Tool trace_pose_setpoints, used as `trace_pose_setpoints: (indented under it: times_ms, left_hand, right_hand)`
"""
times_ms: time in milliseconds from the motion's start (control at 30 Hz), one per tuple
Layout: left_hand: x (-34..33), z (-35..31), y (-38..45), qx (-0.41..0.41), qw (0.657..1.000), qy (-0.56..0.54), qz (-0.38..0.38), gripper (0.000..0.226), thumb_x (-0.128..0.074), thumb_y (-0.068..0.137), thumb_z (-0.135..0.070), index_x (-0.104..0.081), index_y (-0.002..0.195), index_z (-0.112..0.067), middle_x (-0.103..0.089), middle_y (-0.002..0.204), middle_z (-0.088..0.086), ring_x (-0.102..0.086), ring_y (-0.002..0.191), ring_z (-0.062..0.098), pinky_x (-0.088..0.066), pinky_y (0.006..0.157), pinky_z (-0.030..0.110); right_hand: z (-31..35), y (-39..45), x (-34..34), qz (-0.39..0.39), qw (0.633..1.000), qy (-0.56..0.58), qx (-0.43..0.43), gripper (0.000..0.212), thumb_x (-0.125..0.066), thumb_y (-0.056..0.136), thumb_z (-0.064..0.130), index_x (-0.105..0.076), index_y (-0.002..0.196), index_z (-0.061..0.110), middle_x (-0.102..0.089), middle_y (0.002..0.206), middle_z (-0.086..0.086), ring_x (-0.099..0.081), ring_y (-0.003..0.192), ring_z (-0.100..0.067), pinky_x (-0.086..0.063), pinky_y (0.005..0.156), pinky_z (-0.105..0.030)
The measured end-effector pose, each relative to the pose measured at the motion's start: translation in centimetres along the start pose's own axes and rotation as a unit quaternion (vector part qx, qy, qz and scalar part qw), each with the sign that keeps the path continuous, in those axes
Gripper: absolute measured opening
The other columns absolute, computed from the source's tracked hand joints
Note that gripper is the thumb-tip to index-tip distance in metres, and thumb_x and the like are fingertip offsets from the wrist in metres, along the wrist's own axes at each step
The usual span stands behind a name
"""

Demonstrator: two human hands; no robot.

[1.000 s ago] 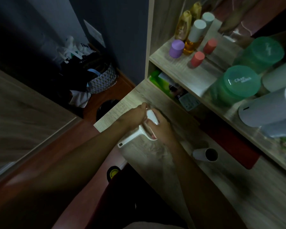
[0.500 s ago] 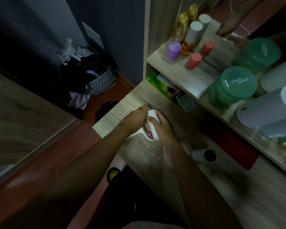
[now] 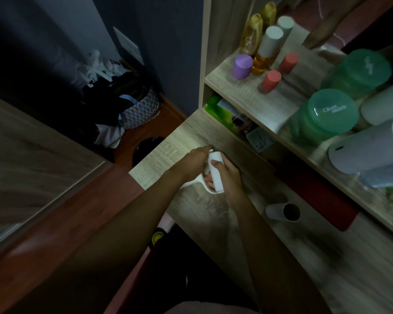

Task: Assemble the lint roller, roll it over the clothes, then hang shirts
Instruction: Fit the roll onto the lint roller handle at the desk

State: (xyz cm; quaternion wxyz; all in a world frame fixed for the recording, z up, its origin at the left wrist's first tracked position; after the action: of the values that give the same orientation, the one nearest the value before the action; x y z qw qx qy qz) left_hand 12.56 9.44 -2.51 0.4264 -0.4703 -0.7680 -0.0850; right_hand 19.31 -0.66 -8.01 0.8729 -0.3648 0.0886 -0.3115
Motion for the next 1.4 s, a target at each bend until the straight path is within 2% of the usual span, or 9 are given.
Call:
trace_pose_setpoints:
  times_ms: [200, 367, 567, 700, 800, 933, 1100, 1267, 1400]
  left_hand:
    - [0.2, -0.7, 0.1, -0.009, 0.999, -0.037, -0.026, 0.028, -0.049, 0.089, -0.004, -0.060, 0.115, 0.000, -0.067, 0.108, 0.020, -0.064, 0.098, 0.029, -0.048, 0.087, 0.032]
    - [-0.3, -0.9, 0.6, 0.021, 0.998, -0.048, -0.019, 0.033, -0.052, 0.092, -0.013, -0.058, 0.122, -0.003, -0.066, 0.114, 0.018, -0.063, 0.104, 0.030, -0.049, 0.093, 0.037]
    - [-0.7, -0.9, 0.9, 0.042, 0.998, -0.055, -0.009, 0.044, -0.045, 0.089, -0.022, -0.054, 0.128, -0.005, -0.065, 0.117, 0.018, -0.063, 0.106, 0.031, -0.050, 0.094, 0.042]
    - [-0.8, -0.5, 1.2, 0.038, 0.996, -0.082, -0.011, 0.039, -0.045, 0.091, -0.008, -0.053, 0.129, -0.005, -0.065, 0.116, 0.019, -0.063, 0.104, 0.030, -0.052, 0.092, 0.039]
    - [-0.4, -0.1, 1.3, 0.045, 0.992, -0.119, -0.021, 0.040, -0.043, 0.091, -0.001, -0.055, 0.129, -0.006, -0.066, 0.117, 0.017, -0.063, 0.104, 0.028, -0.052, 0.090, 0.035]
    - [-0.3, 0.9, 1.5, 0.071, 0.981, -0.178, -0.022, 0.035, -0.037, 0.097, -0.005, -0.061, 0.123, -0.007, -0.066, 0.117, 0.014, -0.061, 0.107, 0.025, -0.048, 0.091, 0.030]
    - [-0.7, 1.9, 0.7, 0.110, 0.971, -0.204, -0.052, 0.032, -0.038, 0.099, -0.010, -0.062, 0.119, -0.007, -0.068, 0.107, 0.016, -0.064, 0.100, 0.029, -0.048, 0.080, 0.028]
    - [-0.4, 1.5, 0.3, 0.098, 0.975, -0.160, -0.117, 0.031, -0.045, 0.095, -0.013, -0.059, 0.122, -0.008, -0.067, 0.112, 0.013, -0.064, 0.101, 0.023, -0.049, 0.084, 0.025]
    - [-0.8, 1.3, 0.5, 0.100, 0.976, -0.137, -0.136, 0.029, -0.050, 0.093, -0.013, -0.060, 0.120, -0.010, -0.069, 0.110, 0.011, -0.065, 0.099, 0.021, -0.051, 0.086, 0.027]
  right_hand:
    - [0.5, -0.7, 0.1, 0.008, 0.998, 0.055, -0.030, 0.059, -0.075, 0.069, 0.043, -0.062, 0.119, 0.015, -0.068, 0.107, -0.018, -0.069, 0.092, -0.032, -0.058, 0.080, -0.048]
    - [-0.3, -0.2, 0.5, -0.032, 0.997, 0.062, -0.036, 0.078, -0.076, 0.046, 0.061, -0.066, 0.112, 0.021, -0.067, 0.114, -0.010, -0.065, 0.101, -0.028, -0.057, 0.085, -0.045]
    - [0.3, -0.6, 1.0, -0.020, 0.992, 0.122, 0.006, 0.027, -0.074, 0.076, 0.031, -0.069, 0.102, 0.024, -0.067, 0.109, -0.012, -0.066, 0.098, -0.030, -0.059, 0.077, -0.040]
    - [0.6, -1.1, 1.1, -0.028, 0.990, 0.137, 0.004, 0.026, -0.069, 0.085, 0.020, -0.066, 0.110, 0.014, -0.069, 0.092, -0.007, -0.069, 0.078, -0.019, -0.059, 0.067, -0.034]
    - [0.5, -0.9, 1.1, -0.018, 0.988, 0.151, 0.008, 0.018, -0.071, 0.082, 0.022, -0.068, 0.099, 0.021, -0.069, 0.103, -0.011, -0.069, 0.089, -0.025, -0.060, 0.073, -0.038]
    - [0.5, -0.2, 1.4, -0.018, 0.997, 0.071, 0.024, 0.019, -0.073, 0.075, 0.041, -0.069, 0.092, 0.032, -0.065, 0.112, -0.001, -0.061, 0.100, -0.020, -0.055, 0.085, -0.040]
    - [2.5, 0.2, 0.6, 0.014, 0.992, -0.111, 0.053, 0.040, -0.056, 0.089, 0.044, -0.052, 0.125, 0.026, -0.055, 0.109, 0.005, -0.054, 0.089, -0.010, -0.043, 0.071, -0.027]
    - [3.5, 0.2, -0.3, -0.001, 0.990, -0.123, 0.073, 0.057, -0.060, 0.084, 0.056, -0.046, 0.131, 0.026, -0.058, 0.125, 0.001, -0.055, 0.111, -0.020, -0.046, 0.095, -0.041]
    - [3.4, 0.4, -0.1, -0.006, 0.987, -0.143, 0.073, 0.049, -0.052, 0.093, 0.047, -0.042, 0.135, 0.024, -0.051, 0.127, 0.002, -0.049, 0.114, -0.016, -0.038, 0.092, -0.030]
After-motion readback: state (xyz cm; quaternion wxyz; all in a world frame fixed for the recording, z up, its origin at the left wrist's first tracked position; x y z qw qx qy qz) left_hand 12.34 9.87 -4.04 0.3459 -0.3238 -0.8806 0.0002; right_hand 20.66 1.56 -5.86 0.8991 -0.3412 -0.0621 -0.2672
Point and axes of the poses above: each hand's wrist, its own y-axis towards the middle knuckle, its own x-axis out of the back of the hand, z = x × y, the point moved 6 cm from there along y, towards the middle knuckle
